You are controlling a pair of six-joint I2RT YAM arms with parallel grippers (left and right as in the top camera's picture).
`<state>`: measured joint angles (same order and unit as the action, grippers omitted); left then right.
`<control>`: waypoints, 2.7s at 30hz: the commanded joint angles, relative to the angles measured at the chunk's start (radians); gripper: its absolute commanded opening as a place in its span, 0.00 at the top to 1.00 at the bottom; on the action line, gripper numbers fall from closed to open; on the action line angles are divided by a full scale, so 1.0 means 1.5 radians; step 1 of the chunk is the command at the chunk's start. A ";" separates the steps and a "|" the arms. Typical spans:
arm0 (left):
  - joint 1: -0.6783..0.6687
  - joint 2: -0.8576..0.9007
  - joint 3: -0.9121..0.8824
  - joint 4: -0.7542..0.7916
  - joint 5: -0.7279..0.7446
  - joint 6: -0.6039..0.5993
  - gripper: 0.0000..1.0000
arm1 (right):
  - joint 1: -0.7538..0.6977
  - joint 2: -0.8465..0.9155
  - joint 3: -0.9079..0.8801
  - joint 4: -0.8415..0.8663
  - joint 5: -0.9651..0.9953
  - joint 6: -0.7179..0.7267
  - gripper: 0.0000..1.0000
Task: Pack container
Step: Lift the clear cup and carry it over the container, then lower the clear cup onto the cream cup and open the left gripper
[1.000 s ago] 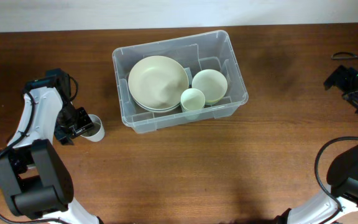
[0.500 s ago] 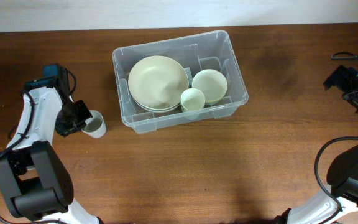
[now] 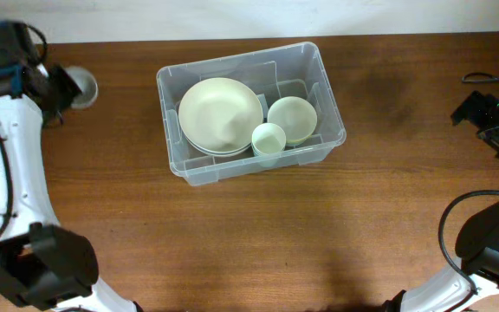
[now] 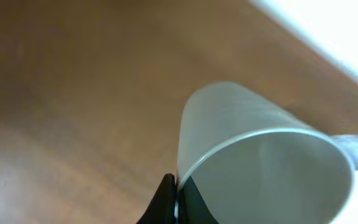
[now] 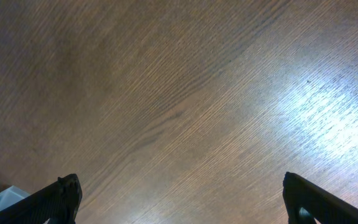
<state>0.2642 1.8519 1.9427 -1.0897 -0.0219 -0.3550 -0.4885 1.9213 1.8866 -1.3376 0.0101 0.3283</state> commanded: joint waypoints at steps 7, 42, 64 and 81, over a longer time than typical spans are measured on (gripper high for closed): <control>-0.220 -0.046 0.112 -0.041 0.151 0.120 0.99 | -0.002 -0.009 -0.003 0.000 0.001 -0.004 0.01; -0.503 0.121 0.110 -0.155 0.109 0.158 0.99 | -0.002 -0.009 -0.003 0.000 0.001 -0.004 0.01; -0.502 0.147 0.110 -0.155 0.074 0.158 0.70 | -0.002 -0.009 -0.003 0.000 0.001 -0.004 0.01; -0.492 0.139 0.194 -0.166 -0.056 0.157 0.00 | -0.002 -0.009 -0.003 0.000 0.001 -0.004 0.01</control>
<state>-0.4900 2.0689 2.1525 -1.3205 0.0051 -0.1238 -0.4885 1.9217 1.8866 -1.3373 0.0101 0.3283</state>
